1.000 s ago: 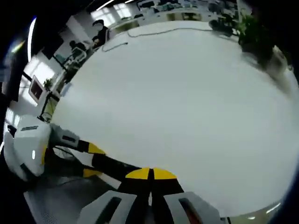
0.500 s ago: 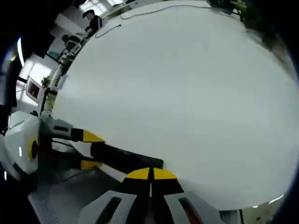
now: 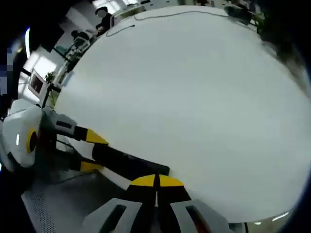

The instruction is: Press the specified remote control buttons in sequence, fully releasing each button before pressing the next.

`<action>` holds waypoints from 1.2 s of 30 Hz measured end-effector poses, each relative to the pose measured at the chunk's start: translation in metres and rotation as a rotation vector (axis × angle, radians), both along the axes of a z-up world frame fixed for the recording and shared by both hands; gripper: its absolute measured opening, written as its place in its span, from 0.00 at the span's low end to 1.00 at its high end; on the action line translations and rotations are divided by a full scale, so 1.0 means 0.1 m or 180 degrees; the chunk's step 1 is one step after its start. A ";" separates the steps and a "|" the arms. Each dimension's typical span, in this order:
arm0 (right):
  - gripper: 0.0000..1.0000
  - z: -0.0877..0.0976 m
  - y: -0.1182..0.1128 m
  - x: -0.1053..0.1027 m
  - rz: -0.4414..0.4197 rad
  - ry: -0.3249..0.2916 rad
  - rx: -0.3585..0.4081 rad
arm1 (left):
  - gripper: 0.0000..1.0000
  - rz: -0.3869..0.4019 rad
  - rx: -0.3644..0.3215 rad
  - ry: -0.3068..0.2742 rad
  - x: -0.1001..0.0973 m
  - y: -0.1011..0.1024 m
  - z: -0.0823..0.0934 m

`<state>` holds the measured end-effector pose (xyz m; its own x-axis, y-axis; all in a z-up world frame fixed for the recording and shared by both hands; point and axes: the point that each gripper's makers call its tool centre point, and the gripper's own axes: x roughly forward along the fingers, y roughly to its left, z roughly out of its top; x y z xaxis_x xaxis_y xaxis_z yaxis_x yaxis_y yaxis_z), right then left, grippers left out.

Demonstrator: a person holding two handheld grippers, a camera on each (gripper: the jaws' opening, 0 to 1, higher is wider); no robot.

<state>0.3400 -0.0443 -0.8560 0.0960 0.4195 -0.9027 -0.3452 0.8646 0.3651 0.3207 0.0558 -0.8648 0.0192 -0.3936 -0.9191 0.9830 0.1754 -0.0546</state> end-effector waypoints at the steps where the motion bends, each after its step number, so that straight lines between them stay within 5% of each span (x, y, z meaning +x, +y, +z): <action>1: 0.00 0.00 0.00 0.00 -0.0026 0.0032 0.0007 | 0.24 -0.0023 -0.0008 -0.0024 -0.01 0.00 0.00; 24: 0.00 0.01 0.10 -0.03 0.0069 0.0092 0.0097 | 0.25 -0.0188 -0.0015 -0.0136 0.00 0.00 -0.01; 28: 0.00 0.00 0.12 -0.03 0.0237 -0.0021 -0.0044 | 0.25 -0.0166 -0.0015 -0.0126 0.00 0.00 -0.01; 36: 0.00 -0.01 0.12 -0.02 0.0146 0.0131 -0.0347 | 0.25 -0.0203 -0.0041 -0.0138 0.00 -0.01 -0.01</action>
<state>0.3381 -0.0320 -0.8574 0.0409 0.3218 -0.9459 -0.3721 0.8835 0.2845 0.3210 0.0549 -0.8657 0.0333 -0.4072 -0.9128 0.9936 0.1118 -0.0136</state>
